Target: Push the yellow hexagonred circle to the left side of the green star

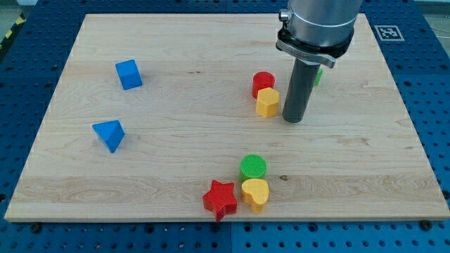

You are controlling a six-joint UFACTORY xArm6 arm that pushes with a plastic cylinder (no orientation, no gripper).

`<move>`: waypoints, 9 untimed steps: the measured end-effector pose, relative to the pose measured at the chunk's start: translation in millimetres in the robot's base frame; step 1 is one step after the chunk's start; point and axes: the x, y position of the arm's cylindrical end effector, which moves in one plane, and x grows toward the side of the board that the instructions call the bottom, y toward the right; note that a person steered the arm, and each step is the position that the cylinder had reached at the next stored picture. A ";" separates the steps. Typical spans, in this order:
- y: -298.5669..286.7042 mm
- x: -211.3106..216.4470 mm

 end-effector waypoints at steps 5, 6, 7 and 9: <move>-18.4 17.3; -27.2 16.6; -43.0 13.0; -27.0 -10.9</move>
